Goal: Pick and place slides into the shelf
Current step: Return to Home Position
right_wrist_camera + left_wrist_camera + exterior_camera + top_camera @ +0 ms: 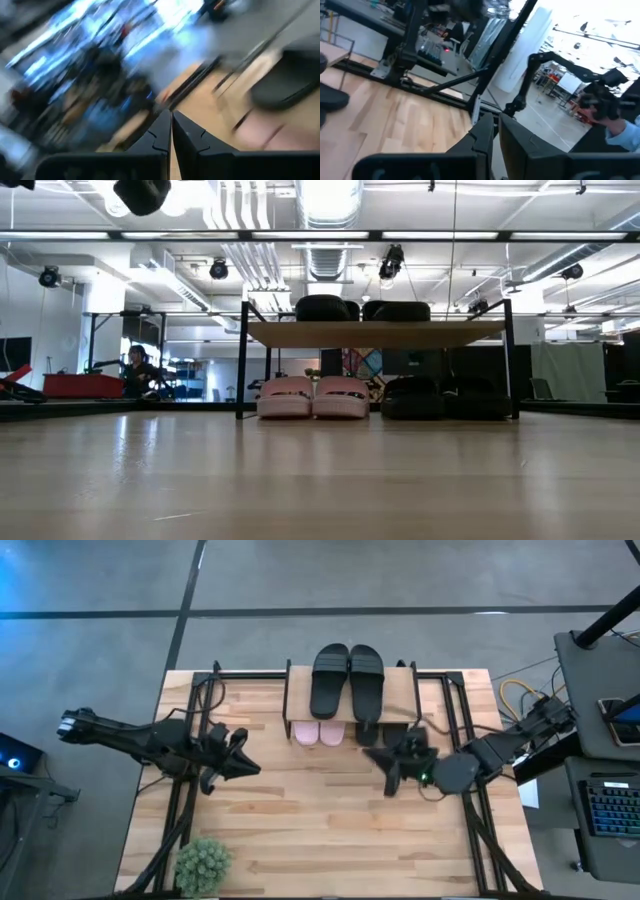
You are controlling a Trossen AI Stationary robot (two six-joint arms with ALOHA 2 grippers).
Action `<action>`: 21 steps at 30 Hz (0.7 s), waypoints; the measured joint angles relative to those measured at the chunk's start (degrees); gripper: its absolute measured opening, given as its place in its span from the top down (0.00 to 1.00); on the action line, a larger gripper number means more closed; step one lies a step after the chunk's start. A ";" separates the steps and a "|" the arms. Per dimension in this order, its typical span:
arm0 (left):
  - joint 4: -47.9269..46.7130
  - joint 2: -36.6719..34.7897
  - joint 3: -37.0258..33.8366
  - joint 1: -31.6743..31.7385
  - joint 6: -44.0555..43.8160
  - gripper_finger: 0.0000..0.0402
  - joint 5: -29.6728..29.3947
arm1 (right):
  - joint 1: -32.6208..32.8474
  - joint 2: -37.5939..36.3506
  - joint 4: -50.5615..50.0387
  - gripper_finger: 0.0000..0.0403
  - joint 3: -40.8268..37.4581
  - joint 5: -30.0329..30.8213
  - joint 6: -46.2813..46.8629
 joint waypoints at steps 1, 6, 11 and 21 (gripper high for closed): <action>0.30 0.66 -0.09 0.20 -0.01 0.96 -0.04 | -0.49 0.11 -0.04 0.98 -0.53 -4.45 0.88; 8.38 4.95 -0.32 2.17 0.68 0.96 0.17 | -4.73 -0.72 0.45 0.98 -5.94 -19.10 2.52; 6.40 4.92 -0.38 8.61 1.26 0.96 2.09 | -7.14 -12.65 0.67 0.98 -14.74 -19.16 3.58; 2.27 -6.44 -0.39 15.64 9.84 0.96 6.89 | -3.95 -40.02 2.78 0.98 -33.14 -18.73 -8.48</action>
